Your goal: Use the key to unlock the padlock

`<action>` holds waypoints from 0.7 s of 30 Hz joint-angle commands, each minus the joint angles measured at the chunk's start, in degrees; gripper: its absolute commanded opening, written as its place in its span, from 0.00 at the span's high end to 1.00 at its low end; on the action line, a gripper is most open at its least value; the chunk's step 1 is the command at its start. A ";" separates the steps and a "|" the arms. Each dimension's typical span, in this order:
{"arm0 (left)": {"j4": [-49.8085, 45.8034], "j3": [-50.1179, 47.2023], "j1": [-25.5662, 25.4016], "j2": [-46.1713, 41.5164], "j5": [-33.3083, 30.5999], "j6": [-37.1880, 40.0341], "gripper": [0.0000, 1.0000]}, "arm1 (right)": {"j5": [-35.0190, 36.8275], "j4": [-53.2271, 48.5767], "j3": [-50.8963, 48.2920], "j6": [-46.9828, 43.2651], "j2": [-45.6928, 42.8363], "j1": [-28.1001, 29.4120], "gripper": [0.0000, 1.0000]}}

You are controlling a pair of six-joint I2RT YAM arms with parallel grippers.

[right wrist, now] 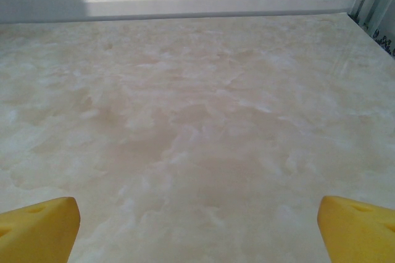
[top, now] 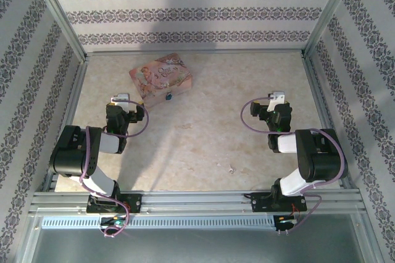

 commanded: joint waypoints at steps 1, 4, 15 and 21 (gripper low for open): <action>-1.00 0.47 0.77 -0.60 0.84 0.11 0.01 | 0.32 0.02 1.07 -0.47 -0.87 0.53 0.01; -0.99 0.41 0.75 -0.60 0.84 0.14 0.01 | 0.29 0.01 1.07 -0.48 -0.92 0.54 0.02; -1.99 -2.76 0.76 -9.13 0.74 0.07 0.01 | -0.30 -13.46 3.71 -0.31 -10.10 0.53 0.02; -21.64 1.43 0.71 -25.01 -1.76 -4.20 0.01 | -1.04 -30.05 7.92 5.36 -19.81 0.78 0.01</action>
